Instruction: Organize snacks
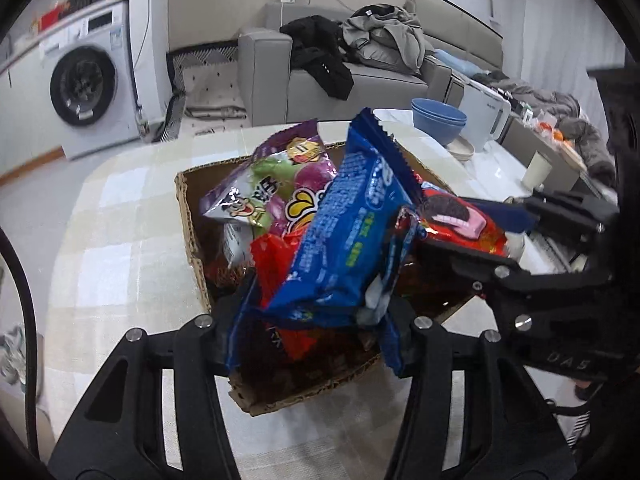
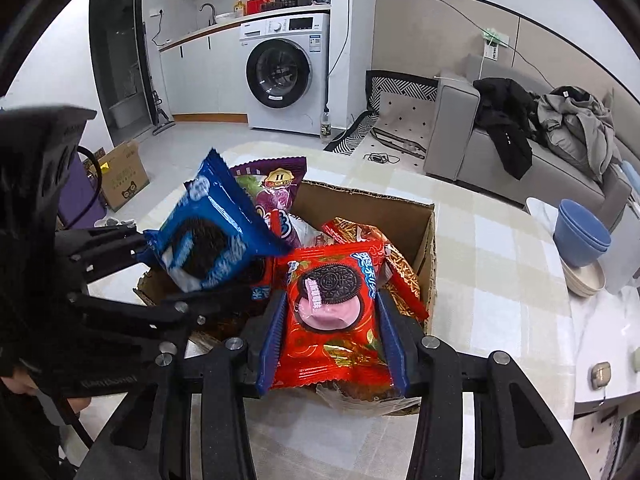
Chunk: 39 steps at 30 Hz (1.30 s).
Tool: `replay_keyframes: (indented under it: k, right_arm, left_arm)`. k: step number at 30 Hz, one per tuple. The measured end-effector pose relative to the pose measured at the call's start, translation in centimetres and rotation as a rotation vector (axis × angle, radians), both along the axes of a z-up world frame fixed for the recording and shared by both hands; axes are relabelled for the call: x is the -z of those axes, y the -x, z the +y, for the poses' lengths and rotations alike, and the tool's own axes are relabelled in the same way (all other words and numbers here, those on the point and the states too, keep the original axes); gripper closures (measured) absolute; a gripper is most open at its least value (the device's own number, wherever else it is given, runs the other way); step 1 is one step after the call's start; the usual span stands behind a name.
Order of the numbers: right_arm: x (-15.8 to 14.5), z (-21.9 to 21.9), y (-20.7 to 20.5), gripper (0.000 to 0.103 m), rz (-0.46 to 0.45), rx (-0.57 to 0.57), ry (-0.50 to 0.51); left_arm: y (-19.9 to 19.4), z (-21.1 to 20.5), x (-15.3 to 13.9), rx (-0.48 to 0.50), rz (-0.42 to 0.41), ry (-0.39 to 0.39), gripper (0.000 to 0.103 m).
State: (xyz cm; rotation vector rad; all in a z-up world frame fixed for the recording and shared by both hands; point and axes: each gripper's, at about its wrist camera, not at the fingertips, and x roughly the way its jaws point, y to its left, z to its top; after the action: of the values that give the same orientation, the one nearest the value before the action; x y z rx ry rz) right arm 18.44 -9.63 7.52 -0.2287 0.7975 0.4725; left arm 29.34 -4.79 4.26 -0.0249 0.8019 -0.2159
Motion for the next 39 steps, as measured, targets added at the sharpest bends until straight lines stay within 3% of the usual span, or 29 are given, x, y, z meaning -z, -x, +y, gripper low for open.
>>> replay_keyframes:
  k: [7, 11, 19, 21, 23, 27, 29, 32, 39]
  right_arm:
    - [-0.3, -0.9, -0.1, 0.049, -0.02, 0.004, -0.018]
    - [-0.5, -1.5, 0.2, 0.039, -0.026, 0.004, -0.019]
    - [-0.8, -2.2, 1.2, 0.039, -0.035, 0.002, -0.03]
    - [-1.0, -2.4, 1.6, 0.037, -0.045, -0.005, -0.036]
    - [-1.2, -2.8, 2.0, 0.025, -0.06, 0.0, -0.043]
    - [-1.6, -3.4, 2.9, 0.015, -0.083, -0.007, -0.094]
    - [-1.8, -3.8, 3.6, 0.008, -0.094, -0.009, -0.122]
    - [-2.1, -4.2, 4.7, 0.002, -0.115, -0.01, -0.158]
    - [-2.3, -5.8, 7.5, 0.001, -0.161, -0.024, -0.22]
  left_arm:
    - [0.5, -0.3, 0.0, 0.016, 0.002, -0.014, 0.052]
    - [0.9, -0.4, -0.4, 0.015, -0.011, -0.043, 0.045]
    - [2.3, 0.0, -0.9, 0.019, -0.025, -0.015, 0.039]
    - [3.0, 0.0, -1.1, 0.025, -0.038, -0.009, 0.033]
    - [3.8, 0.2, -1.4, 0.019, -0.056, -0.002, 0.021]
    - [5.3, 0.4, -1.9, -0.007, -0.083, -0.001, 0.015]
    - [6.0, 0.6, -2.1, -0.018, -0.087, 0.007, 0.001]
    - [7.4, 1.0, -2.6, -0.035, -0.114, 0.016, 0.001]
    - [11.4, 1.4, -3.3, -0.069, -0.165, 0.014, 0.001]
